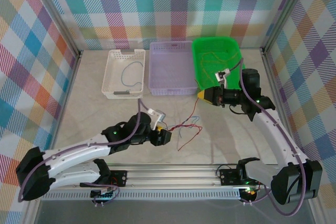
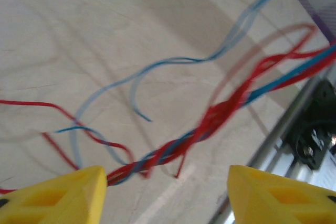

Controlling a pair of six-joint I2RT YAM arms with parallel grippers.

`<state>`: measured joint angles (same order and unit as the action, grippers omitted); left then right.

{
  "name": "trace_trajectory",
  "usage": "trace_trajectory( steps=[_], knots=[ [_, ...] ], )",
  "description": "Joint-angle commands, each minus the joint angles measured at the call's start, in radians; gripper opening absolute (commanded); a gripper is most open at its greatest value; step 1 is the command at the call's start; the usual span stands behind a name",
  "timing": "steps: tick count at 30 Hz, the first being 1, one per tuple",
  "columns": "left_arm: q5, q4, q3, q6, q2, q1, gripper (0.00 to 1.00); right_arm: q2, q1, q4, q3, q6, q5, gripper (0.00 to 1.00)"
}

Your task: Untangle the cables

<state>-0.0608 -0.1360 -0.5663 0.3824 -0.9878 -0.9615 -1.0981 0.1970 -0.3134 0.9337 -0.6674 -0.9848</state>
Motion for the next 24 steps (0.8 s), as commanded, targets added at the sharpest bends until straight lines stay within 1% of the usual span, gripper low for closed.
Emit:
trace_trajectory(
  steps=[1, 2, 4, 9, 10, 11, 16, 18, 24],
  knots=[
    [0.191, -0.054, 0.079, 0.12, 0.124, 0.004, 0.65, 0.025, 0.005, -0.019, 0.037, 0.024, -0.017, 0.0],
    [0.215, -0.061, 0.113, 0.155, 0.169, 0.01, 0.69, 0.023, 0.004, -0.015, 0.039, 0.023, -0.02, 0.0],
    [0.23, -0.075, 0.16, 0.212, 0.221, 0.031, 0.71, 0.02, 0.004, -0.009, 0.038, 0.018, -0.028, 0.0],
    [0.2, -0.089, 0.22, 0.299, 0.246, 0.087, 0.75, 0.02, 0.004, 0.009, 0.039, 0.004, -0.046, 0.0],
    [0.195, -0.092, 0.221, 0.31, 0.236, 0.1, 0.8, 0.02, 0.004, 0.013, 0.039, 0.0, -0.053, 0.0],
    [0.189, -0.094, 0.219, 0.315, 0.219, 0.112, 0.81, 0.021, 0.005, 0.016, 0.039, -0.001, -0.059, 0.0],
    [0.138, -0.106, 0.174, 0.332, 0.079, 0.17, 0.8, 0.03, 0.005, 0.016, 0.035, -0.004, -0.071, 0.0],
    [0.134, -0.122, 0.146, 0.344, 0.024, 0.187, 0.8, 0.034, 0.007, 0.017, 0.031, -0.004, -0.078, 0.0],
    [0.107, -0.099, 0.116, 0.358, -0.048, 0.21, 0.78, 0.052, 0.007, 0.007, 0.027, -0.001, -0.08, 0.0]
  ],
)
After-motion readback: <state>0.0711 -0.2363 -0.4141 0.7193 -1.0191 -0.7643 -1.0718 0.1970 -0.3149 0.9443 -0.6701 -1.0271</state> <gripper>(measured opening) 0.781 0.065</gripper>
